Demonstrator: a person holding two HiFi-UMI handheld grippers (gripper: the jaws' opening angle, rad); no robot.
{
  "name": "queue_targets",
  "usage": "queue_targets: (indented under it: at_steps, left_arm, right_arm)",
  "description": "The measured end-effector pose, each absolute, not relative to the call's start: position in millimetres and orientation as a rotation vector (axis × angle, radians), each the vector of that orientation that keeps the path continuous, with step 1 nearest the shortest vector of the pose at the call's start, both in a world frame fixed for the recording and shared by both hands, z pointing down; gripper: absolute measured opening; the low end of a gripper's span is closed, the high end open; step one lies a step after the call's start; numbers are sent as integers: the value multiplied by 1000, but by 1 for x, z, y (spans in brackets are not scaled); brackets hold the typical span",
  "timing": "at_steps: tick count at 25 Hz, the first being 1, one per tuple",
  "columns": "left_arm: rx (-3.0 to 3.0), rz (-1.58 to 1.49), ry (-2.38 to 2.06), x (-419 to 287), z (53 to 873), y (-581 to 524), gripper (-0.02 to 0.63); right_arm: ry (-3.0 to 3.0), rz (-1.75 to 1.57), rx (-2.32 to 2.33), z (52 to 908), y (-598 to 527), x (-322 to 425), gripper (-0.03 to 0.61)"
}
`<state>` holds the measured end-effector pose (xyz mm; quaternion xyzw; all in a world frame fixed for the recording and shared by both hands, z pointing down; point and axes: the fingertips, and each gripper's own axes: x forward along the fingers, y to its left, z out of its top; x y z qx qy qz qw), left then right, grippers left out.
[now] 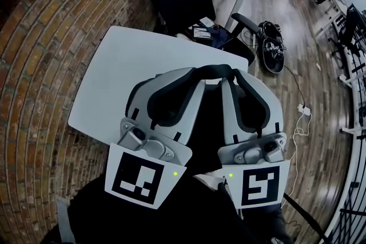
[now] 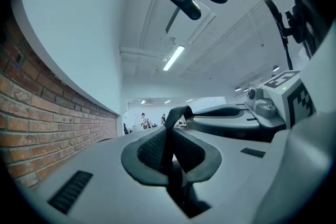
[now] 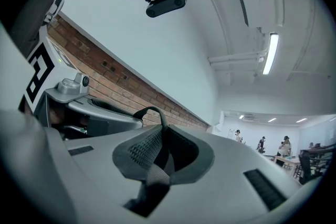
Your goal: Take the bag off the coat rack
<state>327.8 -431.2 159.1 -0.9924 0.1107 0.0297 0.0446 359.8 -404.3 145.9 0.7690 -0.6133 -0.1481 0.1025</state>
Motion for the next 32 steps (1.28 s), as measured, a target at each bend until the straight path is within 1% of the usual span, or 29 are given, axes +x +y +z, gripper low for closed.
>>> queue_targets:
  at_steps: [13,16,18,20,25,32]
  left_arm:
    - [-3073,-16,289,384,182,-481,38]
    - [-3083,-30,281,394,188,-493,38]
    - [-3096,-35,277,400,192,-502,38]
    - [-3108,-40,282,405,196,-510,38]
    - [-3132,-22,311,419,202,-531,38]
    - [-3143,-39,265,433,209,-533,38]
  right_arm:
    - [-1796,-349,2284,166,-455,416,37]
    - [-1824,-339,2291,168,-465,424,45]
    - [-1835,-341,2304,168,-469,427,62]
    - [-1849,-342,2325,166,-467,429,74]
    - [-1846,-304,2352,172,-452,437,74]
    - [-1747,-258,2357,190,-442,437,74]
